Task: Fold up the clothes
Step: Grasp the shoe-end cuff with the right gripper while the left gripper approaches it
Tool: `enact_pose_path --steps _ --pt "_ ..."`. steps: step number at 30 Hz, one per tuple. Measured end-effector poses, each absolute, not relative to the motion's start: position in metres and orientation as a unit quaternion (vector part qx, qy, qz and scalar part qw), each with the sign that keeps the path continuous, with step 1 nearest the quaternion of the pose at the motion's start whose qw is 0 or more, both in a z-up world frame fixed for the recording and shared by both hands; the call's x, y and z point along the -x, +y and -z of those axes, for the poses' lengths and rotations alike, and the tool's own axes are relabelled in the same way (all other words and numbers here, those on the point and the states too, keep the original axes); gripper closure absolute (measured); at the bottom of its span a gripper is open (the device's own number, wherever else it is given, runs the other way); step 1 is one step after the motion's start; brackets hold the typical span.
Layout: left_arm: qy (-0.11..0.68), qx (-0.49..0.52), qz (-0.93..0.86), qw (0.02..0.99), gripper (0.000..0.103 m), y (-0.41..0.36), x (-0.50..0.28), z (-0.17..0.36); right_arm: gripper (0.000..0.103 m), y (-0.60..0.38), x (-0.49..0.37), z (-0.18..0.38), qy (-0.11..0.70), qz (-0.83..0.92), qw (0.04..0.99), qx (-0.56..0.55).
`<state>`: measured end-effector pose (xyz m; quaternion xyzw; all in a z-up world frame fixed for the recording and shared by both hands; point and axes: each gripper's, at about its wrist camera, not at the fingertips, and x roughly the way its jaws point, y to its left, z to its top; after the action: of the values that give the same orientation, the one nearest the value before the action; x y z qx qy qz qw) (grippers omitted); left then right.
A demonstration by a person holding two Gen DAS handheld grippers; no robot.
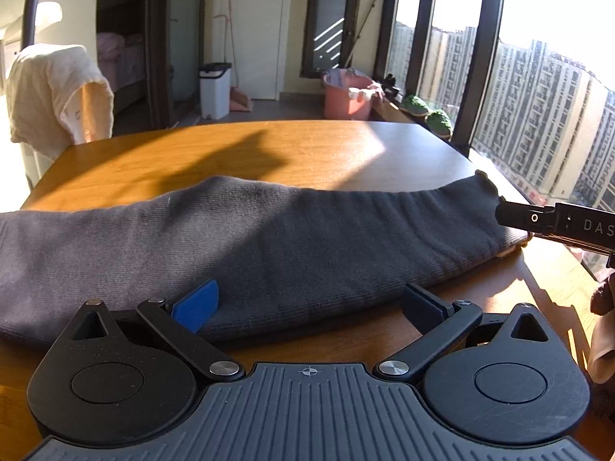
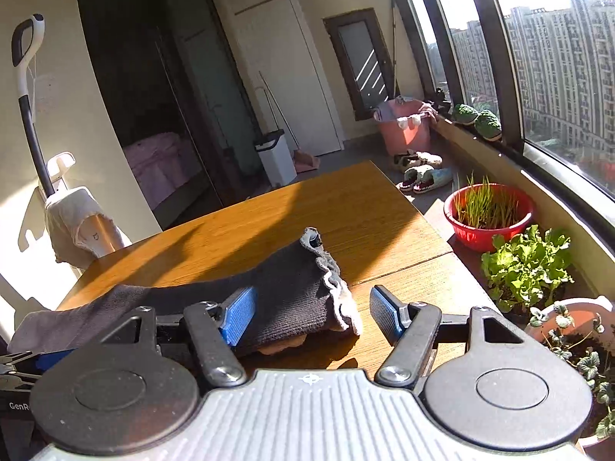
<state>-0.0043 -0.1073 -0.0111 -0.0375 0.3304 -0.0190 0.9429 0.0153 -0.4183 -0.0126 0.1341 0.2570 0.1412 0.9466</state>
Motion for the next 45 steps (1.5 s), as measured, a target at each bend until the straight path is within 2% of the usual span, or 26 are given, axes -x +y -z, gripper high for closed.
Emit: enact_pose_path --steps 1,2,9,14,18,22,24,26,36,37,38,40,41,45 --pt "0.330 0.038 0.019 0.943 0.000 -0.108 0.004 0.011 0.063 -0.420 -0.014 0.013 0.256 -0.137 0.947 -0.134" --pt "0.330 0.038 0.018 0.943 0.000 -0.108 0.003 0.012 0.069 -0.422 -0.012 0.012 0.251 -0.132 0.950 -0.133" --pt "0.328 0.043 0.020 0.944 0.000 -0.107 0.002 0.011 0.070 -0.405 -0.009 -0.003 0.235 -0.206 0.942 -0.126" --pt "0.328 0.042 0.020 0.944 0.000 -0.107 0.002 0.011 0.069 -0.392 -0.030 0.010 0.291 -0.202 0.925 -0.136" --pt "0.326 0.046 0.022 0.944 0.000 -0.106 0.002 0.011 0.069 -0.395 -0.025 0.014 0.299 -0.172 0.932 -0.110" --pt "0.325 0.050 0.024 0.944 0.000 -0.104 0.002 0.012 0.069 -0.413 -0.023 0.017 0.300 -0.182 0.922 -0.163" --pt "0.324 0.052 0.024 0.944 0.000 -0.103 0.001 0.012 0.066 -0.420 -0.020 0.018 0.293 -0.180 0.920 -0.189" --pt "0.323 0.054 0.025 0.944 0.000 -0.103 0.001 0.012 0.047 -0.426 -0.016 0.019 0.281 -0.166 0.922 -0.208" --pt "0.322 0.057 0.026 0.945 0.000 -0.102 0.000 0.012 0.047 -0.439 -0.032 0.032 0.305 -0.172 0.893 -0.284" --pt "0.322 0.057 0.026 0.945 0.000 -0.102 0.000 0.012 0.050 -0.437 -0.035 0.033 0.308 -0.178 0.889 -0.287" --pt "0.322 0.056 0.026 0.945 0.000 -0.103 0.000 0.011 0.064 -0.434 -0.038 0.032 0.309 -0.177 0.890 -0.283" --pt "0.320 0.059 0.026 0.945 0.000 -0.102 0.000 0.011 0.081 -0.428 -0.040 0.029 0.303 -0.173 0.899 -0.263" --pt "0.319 0.063 0.027 0.945 0.000 -0.101 0.000 0.010 0.084 -0.425 -0.039 0.025 0.295 -0.173 0.907 -0.247" --pt "0.321 0.116 0.060 0.938 0.000 -0.092 -0.007 0.002 0.086 -0.403 -0.026 0.004 0.259 -0.190 0.936 -0.142"
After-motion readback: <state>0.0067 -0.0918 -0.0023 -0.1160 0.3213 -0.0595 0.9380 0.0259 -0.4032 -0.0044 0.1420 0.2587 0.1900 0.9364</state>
